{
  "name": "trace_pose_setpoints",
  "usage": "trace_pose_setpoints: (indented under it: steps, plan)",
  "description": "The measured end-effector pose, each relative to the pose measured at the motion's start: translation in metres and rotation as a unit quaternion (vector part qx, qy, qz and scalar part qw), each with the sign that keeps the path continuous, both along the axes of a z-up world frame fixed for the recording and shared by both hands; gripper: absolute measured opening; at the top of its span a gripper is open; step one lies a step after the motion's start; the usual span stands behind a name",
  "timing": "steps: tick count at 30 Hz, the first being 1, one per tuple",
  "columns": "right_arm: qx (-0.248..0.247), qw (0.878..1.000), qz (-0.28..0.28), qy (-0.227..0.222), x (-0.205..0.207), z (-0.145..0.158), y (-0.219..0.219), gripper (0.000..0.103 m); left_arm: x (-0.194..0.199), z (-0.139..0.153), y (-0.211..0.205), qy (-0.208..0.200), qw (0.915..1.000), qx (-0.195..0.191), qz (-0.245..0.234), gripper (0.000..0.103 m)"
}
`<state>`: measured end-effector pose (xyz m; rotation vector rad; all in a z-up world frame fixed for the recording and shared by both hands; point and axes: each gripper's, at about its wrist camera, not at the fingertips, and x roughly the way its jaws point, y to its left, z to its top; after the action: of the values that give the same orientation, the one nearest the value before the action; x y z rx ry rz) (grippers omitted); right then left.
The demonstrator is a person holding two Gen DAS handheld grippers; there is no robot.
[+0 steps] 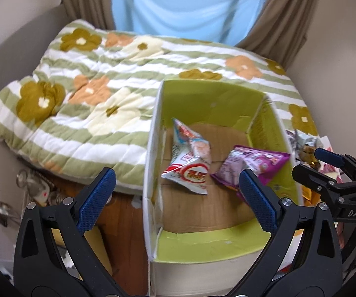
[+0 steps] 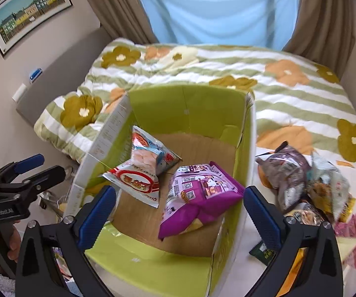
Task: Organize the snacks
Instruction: 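Withdraw both tools from the box and move back toward the snack pile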
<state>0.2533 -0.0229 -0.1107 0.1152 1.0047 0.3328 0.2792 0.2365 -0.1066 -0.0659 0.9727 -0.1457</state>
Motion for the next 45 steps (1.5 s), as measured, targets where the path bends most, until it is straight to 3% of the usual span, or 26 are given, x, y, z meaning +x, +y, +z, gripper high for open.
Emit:
trace_pose_setpoints:
  steps: [12,19,26,36,45]
  plan:
    - [-0.025,0.996,-0.074,-0.044,-0.061,0.037,-0.033,0.103,-0.031,0.021,-0.058,-0.029,0.9949,-0.019,-0.094,0.099]
    - [-0.037,0.989,-0.127,-0.061,-0.105,0.044,-0.099,0.103,-0.059,0.025,-0.123,-0.039,0.9906,-0.023,-0.129,0.099]
    - [-0.034,0.986,-0.154,-0.045,-0.147,0.034,-0.178,0.103,-0.089,0.014,-0.21,-0.019,0.9878,-0.045,-0.148,0.099]
    - [-0.034,0.985,-0.169,0.014,-0.193,-0.015,-0.273,0.103,-0.108,-0.035,-0.315,0.017,0.9873,-0.054,-0.149,0.099]
    - [-0.059,0.98,-0.176,0.072,-0.207,-0.085,-0.304,0.103,-0.079,-0.102,-0.37,0.046,0.9863,-0.036,-0.155,0.099]
